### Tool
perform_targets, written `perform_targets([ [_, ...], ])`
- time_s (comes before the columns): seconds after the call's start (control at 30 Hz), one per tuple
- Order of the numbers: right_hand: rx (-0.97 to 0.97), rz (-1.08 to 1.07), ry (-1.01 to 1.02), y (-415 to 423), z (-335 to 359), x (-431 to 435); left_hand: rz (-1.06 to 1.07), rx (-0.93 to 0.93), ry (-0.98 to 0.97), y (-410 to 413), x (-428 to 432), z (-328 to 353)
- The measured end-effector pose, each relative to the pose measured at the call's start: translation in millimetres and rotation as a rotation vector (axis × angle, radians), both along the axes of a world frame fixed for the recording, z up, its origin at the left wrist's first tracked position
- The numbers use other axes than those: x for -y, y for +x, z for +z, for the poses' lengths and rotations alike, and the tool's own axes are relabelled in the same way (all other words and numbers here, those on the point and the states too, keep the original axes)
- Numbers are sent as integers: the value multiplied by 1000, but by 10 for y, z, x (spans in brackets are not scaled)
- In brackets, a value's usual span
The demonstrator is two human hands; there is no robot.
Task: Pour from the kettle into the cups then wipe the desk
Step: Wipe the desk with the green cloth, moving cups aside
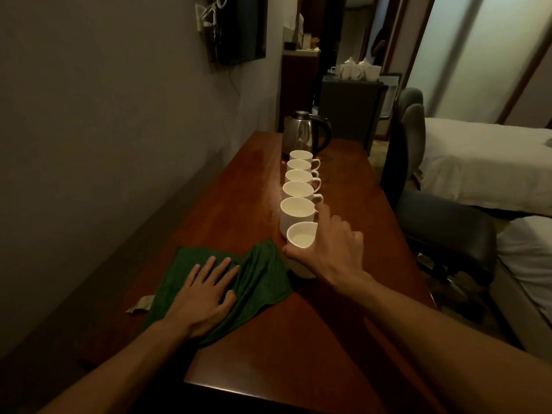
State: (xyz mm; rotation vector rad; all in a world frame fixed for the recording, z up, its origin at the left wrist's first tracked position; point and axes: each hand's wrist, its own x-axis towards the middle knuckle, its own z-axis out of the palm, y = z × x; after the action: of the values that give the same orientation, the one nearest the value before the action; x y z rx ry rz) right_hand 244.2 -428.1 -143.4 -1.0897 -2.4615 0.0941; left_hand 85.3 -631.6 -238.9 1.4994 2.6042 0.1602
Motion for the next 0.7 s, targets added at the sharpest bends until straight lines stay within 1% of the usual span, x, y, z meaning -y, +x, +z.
perform_targets([
  [0.13, -12, -9, -12, 140, -5, 46, 107, 18, -43, 200, -155, 42],
  [0.2, -9, -9, -27, 217, -30, 43, 119, 11, -47, 239, -219, 38],
  [0.4, -7, -39, -50, 443, -115, -97, 79, 0, -48, 252, -404, 41],
  [0.7, -5, -70, -7, 623, -127, -481, -19, -28, -60, 489, -1028, 43],
])
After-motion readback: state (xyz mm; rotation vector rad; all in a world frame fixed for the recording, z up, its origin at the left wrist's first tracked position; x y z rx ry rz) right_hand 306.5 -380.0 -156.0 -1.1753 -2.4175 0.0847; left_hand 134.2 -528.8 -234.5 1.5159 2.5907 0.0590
